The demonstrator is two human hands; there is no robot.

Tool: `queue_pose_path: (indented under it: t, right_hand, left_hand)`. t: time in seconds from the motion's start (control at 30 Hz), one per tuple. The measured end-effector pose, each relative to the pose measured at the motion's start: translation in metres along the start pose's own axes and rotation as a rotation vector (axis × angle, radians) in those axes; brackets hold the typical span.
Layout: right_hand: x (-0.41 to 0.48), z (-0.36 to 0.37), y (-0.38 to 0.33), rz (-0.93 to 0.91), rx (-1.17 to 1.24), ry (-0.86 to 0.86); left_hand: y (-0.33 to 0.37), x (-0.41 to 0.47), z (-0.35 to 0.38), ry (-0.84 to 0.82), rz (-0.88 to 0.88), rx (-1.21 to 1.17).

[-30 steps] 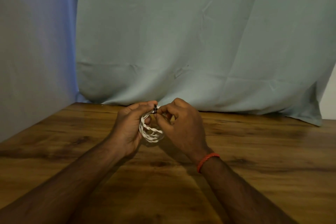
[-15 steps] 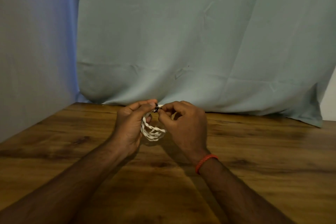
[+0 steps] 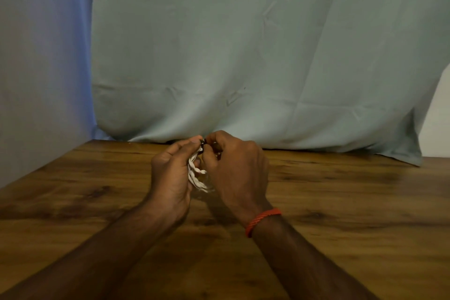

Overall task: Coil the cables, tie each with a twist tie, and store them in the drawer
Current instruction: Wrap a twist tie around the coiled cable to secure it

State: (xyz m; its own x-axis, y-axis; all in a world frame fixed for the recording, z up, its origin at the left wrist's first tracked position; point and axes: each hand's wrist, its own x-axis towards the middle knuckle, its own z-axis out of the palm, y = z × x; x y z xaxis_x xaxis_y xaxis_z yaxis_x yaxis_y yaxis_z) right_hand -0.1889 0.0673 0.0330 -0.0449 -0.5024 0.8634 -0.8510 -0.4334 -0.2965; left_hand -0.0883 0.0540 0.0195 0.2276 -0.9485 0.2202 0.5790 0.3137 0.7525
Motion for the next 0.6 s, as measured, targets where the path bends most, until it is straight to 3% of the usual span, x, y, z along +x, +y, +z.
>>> queue_pose_path:
  t: [0.3,0.6]
  right_hand:
    - [0.0010,0.0060,0.0069,0.205,0.380,0.027]
    - [0.0008,0.0068,0.0093,0.176,0.343,0.008]
  left_hand:
    - [0.0009,-0.0011,0.0018,-0.025,-0.006,-0.051]
    - [-0.0026,-0.0013,0.0002,-0.018,0.021,0.022]
